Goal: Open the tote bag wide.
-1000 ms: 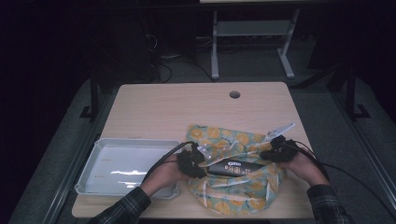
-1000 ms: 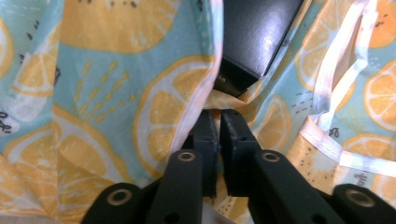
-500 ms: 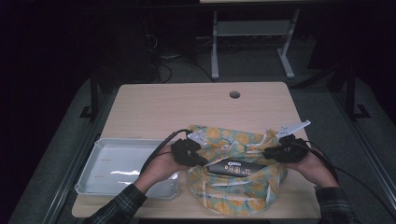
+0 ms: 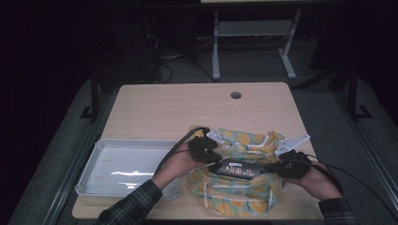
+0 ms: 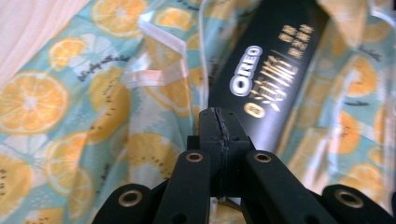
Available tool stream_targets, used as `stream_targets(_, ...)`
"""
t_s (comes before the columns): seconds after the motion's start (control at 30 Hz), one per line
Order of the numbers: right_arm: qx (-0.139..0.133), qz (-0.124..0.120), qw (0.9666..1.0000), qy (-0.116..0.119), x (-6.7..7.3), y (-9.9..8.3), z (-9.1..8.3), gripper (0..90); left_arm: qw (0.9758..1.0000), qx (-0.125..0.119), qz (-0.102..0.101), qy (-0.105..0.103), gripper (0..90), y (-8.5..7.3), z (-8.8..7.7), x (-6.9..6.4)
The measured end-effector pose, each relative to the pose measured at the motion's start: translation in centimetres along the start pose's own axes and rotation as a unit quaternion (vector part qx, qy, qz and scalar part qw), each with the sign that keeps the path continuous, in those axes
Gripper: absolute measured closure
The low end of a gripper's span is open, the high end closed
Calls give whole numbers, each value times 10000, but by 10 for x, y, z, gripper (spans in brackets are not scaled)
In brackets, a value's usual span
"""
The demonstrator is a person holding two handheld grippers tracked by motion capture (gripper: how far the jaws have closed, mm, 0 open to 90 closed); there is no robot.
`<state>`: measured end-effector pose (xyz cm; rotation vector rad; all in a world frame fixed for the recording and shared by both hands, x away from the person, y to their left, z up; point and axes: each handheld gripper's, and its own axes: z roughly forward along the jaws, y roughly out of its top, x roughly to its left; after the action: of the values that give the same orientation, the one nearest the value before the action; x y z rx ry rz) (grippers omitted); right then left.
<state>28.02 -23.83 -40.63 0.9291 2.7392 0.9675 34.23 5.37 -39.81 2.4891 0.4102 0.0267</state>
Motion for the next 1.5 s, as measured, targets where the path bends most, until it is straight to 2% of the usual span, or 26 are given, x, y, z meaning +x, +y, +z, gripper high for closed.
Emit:
stream_targets(0.27,46,81,10000,-27,5,-14,-9,890,9993,94,-116,337,896,-4,4,22)
stream_targets(0.53,253,176,9995,3,9,-30,-6,890,9984,253,-261,437,897,-10,16,33)
stream_targets(0.57,271,124,9996,-27,8,-31,-6,889,9983,247,-275,441,897,-11,17,34)
stream_targets(0.73,-101,155,9997,-170,6,-20,-18,890,9982,314,-328,402,897,-13,25,34)
stream_targets(0.87,-195,12,9996,-211,3,-6,-15,890,9979,432,-337,339,897,-16,33,33)
stream_targets(1.0,-132,-145,9997,-119,6,10,-2,890,9977,497,-330,332,897,-18,38,32)
stream_targets(1.1,-33,-223,9997,-70,6,16,8,891,9973,547,-368,313,897,-19,41,32)
stream_targets(1.27,90,-220,9997,-29,7,15,13,892,9973,556,-389,298,897,-20,43,33)
stream_targets(1.5,163,-212,9996,24,8,8,10,893,9972,584,-348,306,897,-20,43,33)
